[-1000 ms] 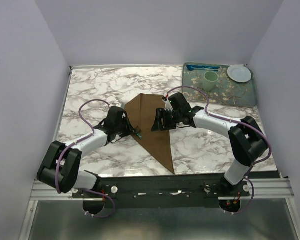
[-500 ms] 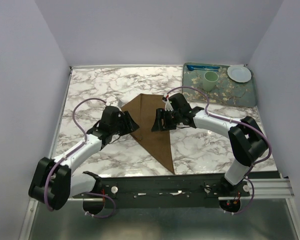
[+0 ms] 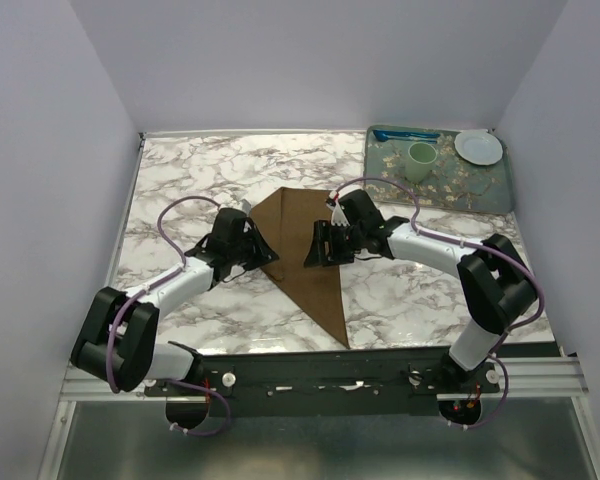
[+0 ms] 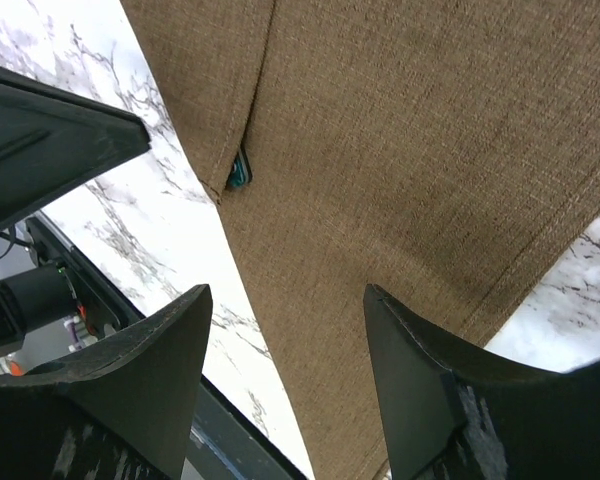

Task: Fold the napkin, place the utensils inside, and roll it up
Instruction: Fold the napkin

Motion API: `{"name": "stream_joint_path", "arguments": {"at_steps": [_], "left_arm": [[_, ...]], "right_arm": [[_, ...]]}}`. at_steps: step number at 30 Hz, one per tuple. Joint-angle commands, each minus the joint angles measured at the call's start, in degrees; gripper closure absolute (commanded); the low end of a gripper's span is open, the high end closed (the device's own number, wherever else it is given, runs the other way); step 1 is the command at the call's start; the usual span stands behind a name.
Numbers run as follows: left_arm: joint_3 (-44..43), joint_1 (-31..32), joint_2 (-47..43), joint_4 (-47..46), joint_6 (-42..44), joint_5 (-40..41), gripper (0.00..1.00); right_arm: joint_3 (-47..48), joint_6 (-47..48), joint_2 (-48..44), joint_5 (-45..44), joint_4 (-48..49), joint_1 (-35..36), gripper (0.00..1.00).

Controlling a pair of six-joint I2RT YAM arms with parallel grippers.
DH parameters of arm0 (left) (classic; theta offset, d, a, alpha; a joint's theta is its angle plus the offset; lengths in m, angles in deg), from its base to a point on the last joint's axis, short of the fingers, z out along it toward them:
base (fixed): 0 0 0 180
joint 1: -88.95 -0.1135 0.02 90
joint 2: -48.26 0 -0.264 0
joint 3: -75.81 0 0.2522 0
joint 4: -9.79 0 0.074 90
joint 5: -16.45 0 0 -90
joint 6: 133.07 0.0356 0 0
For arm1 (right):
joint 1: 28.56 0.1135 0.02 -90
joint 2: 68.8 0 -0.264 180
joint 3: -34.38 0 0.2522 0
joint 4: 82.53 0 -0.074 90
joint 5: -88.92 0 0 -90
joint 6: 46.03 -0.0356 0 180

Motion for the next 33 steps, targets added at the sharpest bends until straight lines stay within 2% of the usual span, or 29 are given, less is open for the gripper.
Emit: {"name": "stream_joint_path", "arguments": {"at_steps": [1, 11, 15, 17, 18, 21, 22, 25, 26, 28, 29, 30, 33], "left_arm": [[4.26, 0.25, 2.14, -4.79, -2.87, -2.47, 0.86], [3.93, 1.21, 1.37, -3.21, 0.63, -1.6, 0.79], [-0.11, 5.94, -5.13, 1.95, 7.84, -0.63, 0.58], [-2.14, 9.02, -7.95, 4.96, 11.26, 0.51, 0.51], [-2.14, 12.52, -8.92, 6.62, 12.23, 0.86, 0.44], [-2.23, 19.12, -10.86, 10.04, 15.74, 2.88, 0.4], [-2.93, 24.19, -10.86, 11.28, 16.54, 4.45, 0.41], [-3.72, 33.7, -10.07, 14.71, 19.18, 15.07, 0.44], [-3.9, 39.74, -9.63, 14.9, 19.8, 17.02, 0.44], [-4.16, 46.18, -7.8, 14.55, 23.12, 24.83, 0.44], [-4.34, 51.69, -6.65, 14.2, 24.45, 27.56, 0.43], [-4.25, 54.88, -5.6, 11.93, 26.64, 33.24, 0.38], [-3.2, 62.36, -1.03, 6.32, 32.45, 40.23, 0.29]], "right_arm": [[-1.3, -0.27, -2.5, 0.97, 1.03, -0.14, 0.29], [-2.26, 0.44, -6.8, -0.61, -1.16, -0.4, 0.29], [-3.13, 3.07, -13.02, -5.35, -7.92, -2.77, 0.28], [-4.63, 4.12, -15.93, -7.55, -11.97, -6.81, 0.28], [-5.16, 5.61, -17.34, -8.51, -13.46, -8.21, 0.28], [-6.3, 9.21, -22.88, -14.4, -20.58, -12.96, 0.27], [-6.65, 10.01, -25.85, -16.85, -23.29, -14.8, 0.27], [-6.92, 11.86, -30.0, -18.46, -26.82, -18.75, 0.27], [-7.18, 12.12, -32.62, -18.11, -27.36, -19.91, 0.26], [-7.27, 12.74, -34.84, -16.18, -27.89, -22.01, 0.26], [-7.27, 12.83, -36.93, -15.74, -28.15, -22.64, 0.26], [-7.36, 13.18, -37.83, -15.56, -28.24, -22.82, 0.26], [-7.97, 13.71, -40.98, -14.68, -28.5, -23.17, 0.25]]}}
